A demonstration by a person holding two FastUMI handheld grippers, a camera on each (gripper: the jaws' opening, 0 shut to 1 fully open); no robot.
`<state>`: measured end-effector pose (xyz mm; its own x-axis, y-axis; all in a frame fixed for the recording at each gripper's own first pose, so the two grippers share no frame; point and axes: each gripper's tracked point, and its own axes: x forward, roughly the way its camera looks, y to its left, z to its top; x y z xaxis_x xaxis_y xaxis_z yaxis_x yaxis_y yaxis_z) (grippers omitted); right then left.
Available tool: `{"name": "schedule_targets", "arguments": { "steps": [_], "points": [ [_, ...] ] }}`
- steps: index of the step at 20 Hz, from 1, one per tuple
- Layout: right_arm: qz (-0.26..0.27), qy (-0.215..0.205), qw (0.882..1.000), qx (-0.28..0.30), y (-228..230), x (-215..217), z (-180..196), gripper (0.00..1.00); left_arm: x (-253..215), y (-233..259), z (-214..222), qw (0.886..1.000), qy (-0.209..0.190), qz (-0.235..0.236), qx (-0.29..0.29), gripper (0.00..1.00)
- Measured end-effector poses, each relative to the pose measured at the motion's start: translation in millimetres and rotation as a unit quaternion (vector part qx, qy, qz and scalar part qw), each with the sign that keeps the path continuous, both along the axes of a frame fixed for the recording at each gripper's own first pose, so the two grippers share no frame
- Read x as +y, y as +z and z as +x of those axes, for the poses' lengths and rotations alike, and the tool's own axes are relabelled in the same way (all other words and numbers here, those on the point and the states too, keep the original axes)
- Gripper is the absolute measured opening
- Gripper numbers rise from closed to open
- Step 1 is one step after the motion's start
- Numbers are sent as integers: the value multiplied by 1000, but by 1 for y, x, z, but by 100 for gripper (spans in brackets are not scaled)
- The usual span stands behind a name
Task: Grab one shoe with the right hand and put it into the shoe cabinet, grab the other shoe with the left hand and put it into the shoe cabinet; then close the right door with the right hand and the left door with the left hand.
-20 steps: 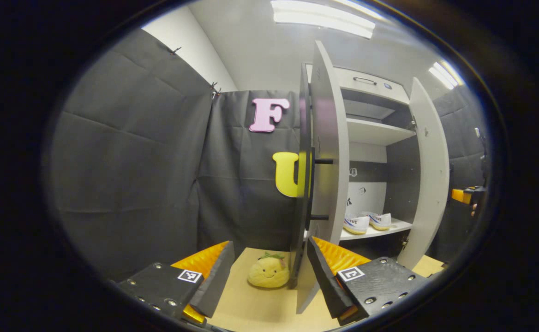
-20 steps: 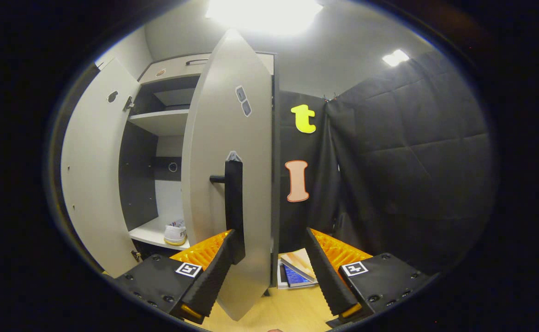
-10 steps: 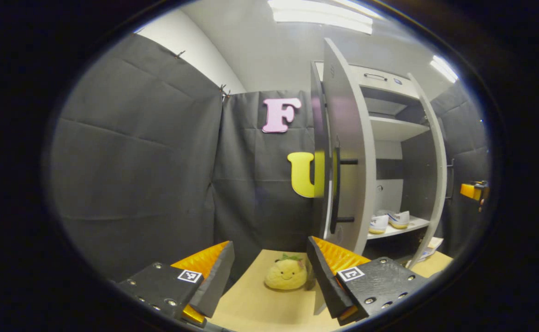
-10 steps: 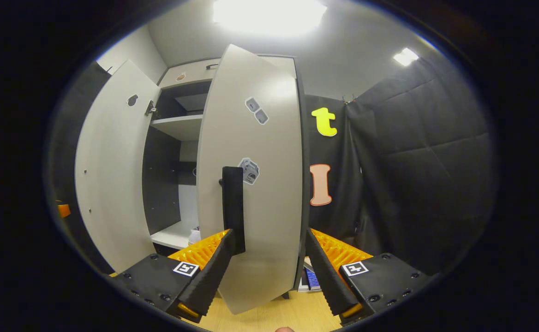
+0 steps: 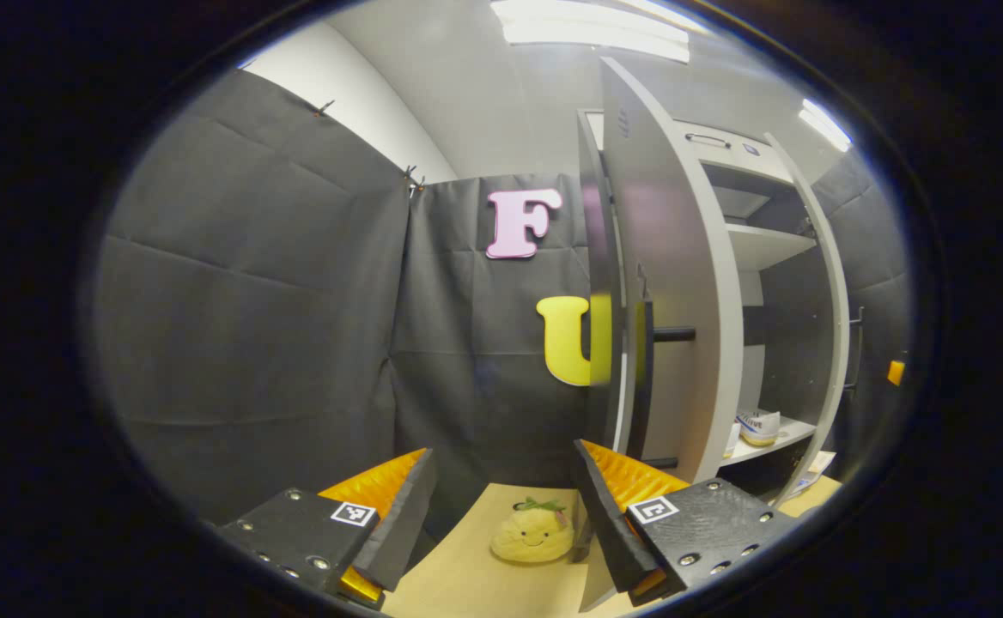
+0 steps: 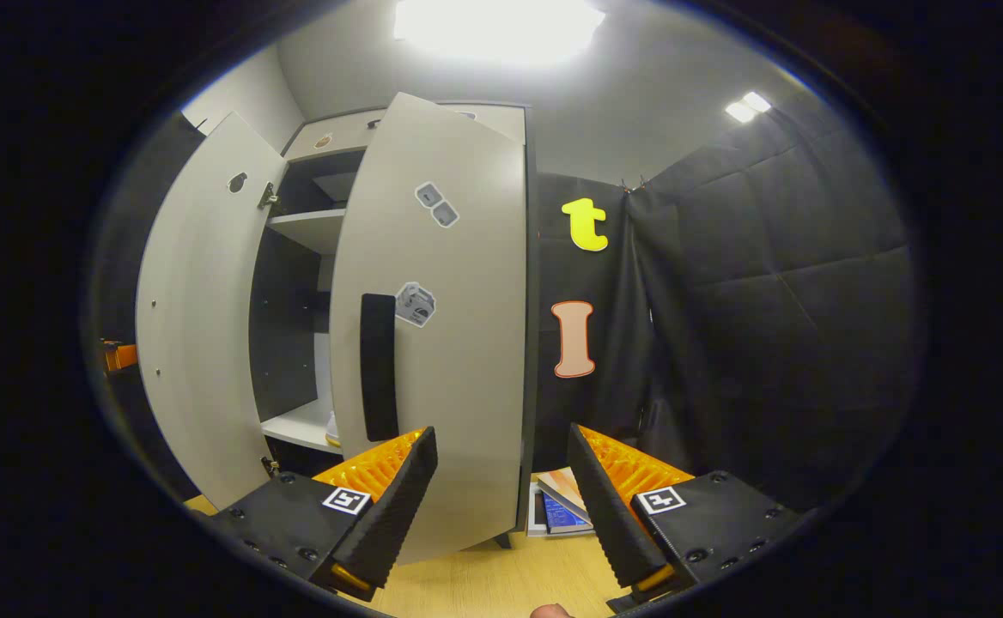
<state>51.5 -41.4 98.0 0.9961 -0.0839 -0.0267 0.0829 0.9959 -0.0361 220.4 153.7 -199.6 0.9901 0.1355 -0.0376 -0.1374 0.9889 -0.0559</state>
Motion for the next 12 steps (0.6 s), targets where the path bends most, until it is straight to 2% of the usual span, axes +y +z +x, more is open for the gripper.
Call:
{"name": "schedule_targets", "arguments": {
  "steps": [5, 12],
  "points": [
    [3, -14, 1000, 5, -5, -25, -1, 96, -19, 6, 3, 999, 0, 32, -3, 91],
    [9, -3, 1000, 15, -18, -32, 4, 96, -33, 7, 0, 1000, 2, 18, 9, 91]
  ]
}}
